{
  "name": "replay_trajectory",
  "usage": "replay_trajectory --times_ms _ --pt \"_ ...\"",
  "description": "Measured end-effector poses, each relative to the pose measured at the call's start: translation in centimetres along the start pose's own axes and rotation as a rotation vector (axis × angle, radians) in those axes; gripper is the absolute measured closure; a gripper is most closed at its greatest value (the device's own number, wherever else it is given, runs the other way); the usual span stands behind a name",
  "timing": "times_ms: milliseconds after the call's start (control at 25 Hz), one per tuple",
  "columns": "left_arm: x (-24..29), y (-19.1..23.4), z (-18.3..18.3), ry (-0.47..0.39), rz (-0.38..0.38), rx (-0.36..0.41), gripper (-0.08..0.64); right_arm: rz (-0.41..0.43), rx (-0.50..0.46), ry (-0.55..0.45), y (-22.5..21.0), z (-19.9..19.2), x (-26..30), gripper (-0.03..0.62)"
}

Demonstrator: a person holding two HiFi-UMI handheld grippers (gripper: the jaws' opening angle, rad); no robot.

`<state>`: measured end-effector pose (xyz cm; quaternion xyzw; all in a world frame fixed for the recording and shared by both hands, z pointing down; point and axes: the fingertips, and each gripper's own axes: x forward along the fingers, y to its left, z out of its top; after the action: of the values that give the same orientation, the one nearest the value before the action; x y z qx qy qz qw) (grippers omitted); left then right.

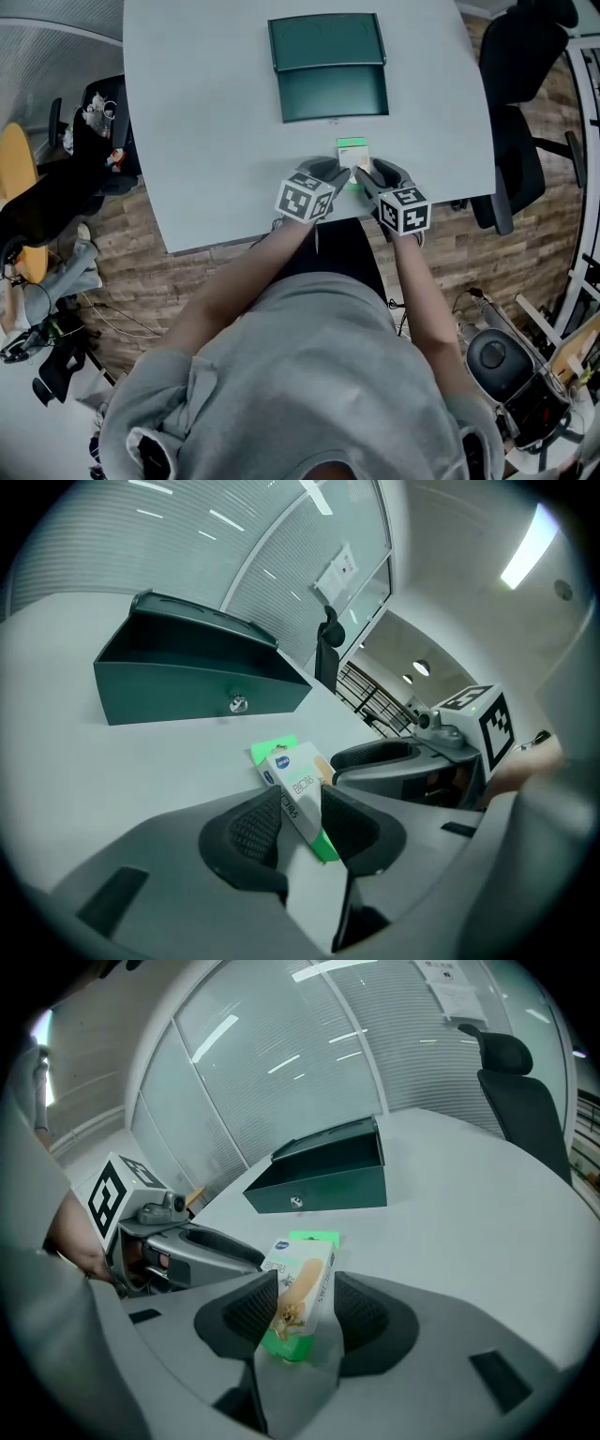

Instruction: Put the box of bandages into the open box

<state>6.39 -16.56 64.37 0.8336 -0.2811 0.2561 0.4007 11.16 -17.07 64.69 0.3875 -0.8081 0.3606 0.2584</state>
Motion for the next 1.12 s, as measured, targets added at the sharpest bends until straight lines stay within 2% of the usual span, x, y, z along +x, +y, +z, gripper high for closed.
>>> replay_trajectory --times_ms 80,360,640,760,920,1120 --pt "0.2 0.1 -0.3 0.023 0.017 0.005 0.439 0.008 0.004 0.009 0.2 -0.1 0.2 0.413" --pt "0.2 0.2 -0.4 0.029 0.017 -0.007 0.439 0.035 0.030 -0.004 0.8 0.4 -0.2 0.414" --pt "-0.7 0.9 -0.6 -0.001 -0.014 -0.052 0.482 0.113 0.068 -0.057 2.2 1.3 -0.9 0.440" --pt "-0.8 1.0 -0.5 0.002 -0.017 -0.042 0.506 0.163 0.062 -0.077 3.2 1.7 -1.1 0.477" --pt "-0.8 0.9 -0.5 0.011 -0.022 -0.040 0.509 0.108 0.029 -0.060 2.8 1.5 -1.0 0.477" --pt "-1.3 1.3 -0.4 0.004 -0.039 -0.058 0.522 0.074 0.077 -0.044 1.6 1.1 -1.1 0.477"
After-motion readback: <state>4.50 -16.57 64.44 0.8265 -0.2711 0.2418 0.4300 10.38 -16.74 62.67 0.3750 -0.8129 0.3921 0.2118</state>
